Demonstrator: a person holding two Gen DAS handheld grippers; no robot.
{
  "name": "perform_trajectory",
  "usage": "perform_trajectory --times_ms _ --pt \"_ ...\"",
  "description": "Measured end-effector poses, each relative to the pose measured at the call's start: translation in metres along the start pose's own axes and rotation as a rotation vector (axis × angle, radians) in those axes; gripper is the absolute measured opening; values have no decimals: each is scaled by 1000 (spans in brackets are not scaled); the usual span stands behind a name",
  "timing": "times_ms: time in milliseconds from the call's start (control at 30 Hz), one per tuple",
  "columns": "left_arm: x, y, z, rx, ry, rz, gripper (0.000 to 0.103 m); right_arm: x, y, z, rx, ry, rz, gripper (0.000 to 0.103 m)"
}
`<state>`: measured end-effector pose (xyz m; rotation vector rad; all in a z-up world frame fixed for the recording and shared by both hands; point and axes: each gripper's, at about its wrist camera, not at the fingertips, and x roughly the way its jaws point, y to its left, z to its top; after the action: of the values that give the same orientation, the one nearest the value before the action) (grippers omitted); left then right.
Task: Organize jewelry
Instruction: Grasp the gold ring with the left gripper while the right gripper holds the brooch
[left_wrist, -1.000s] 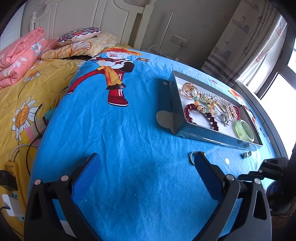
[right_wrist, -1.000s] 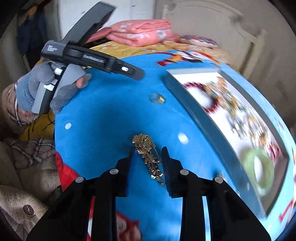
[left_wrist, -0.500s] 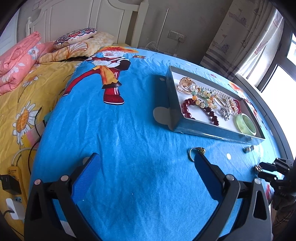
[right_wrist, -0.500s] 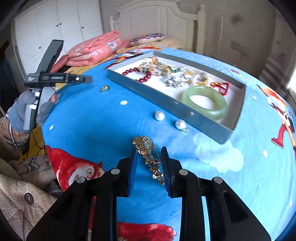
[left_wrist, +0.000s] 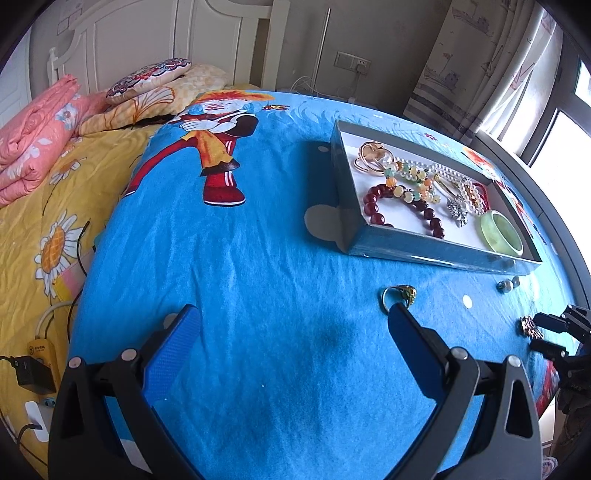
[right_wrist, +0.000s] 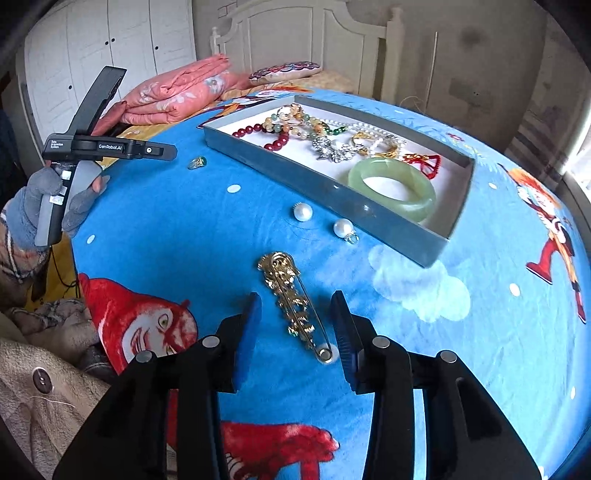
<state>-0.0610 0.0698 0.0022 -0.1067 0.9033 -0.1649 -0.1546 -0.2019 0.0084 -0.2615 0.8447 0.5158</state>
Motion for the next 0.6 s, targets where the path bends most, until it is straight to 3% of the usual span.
perform_trajectory --times_ms 33,100,467,600 --pt "0 -1 0 1 0 2 100 0 0 -1 5 -6 -7 25" --pt "1 -1 0 2 1 3 100 -1 -2 -3 25 -22 -20 19" --pt "-1 -12 -2 53 2 41 100 -2 -6 -5 81 -50 -31 19" --pt "-5 -36 -7 109 -2 -6 100 -2 -6 -5 86 -50 -30 19"
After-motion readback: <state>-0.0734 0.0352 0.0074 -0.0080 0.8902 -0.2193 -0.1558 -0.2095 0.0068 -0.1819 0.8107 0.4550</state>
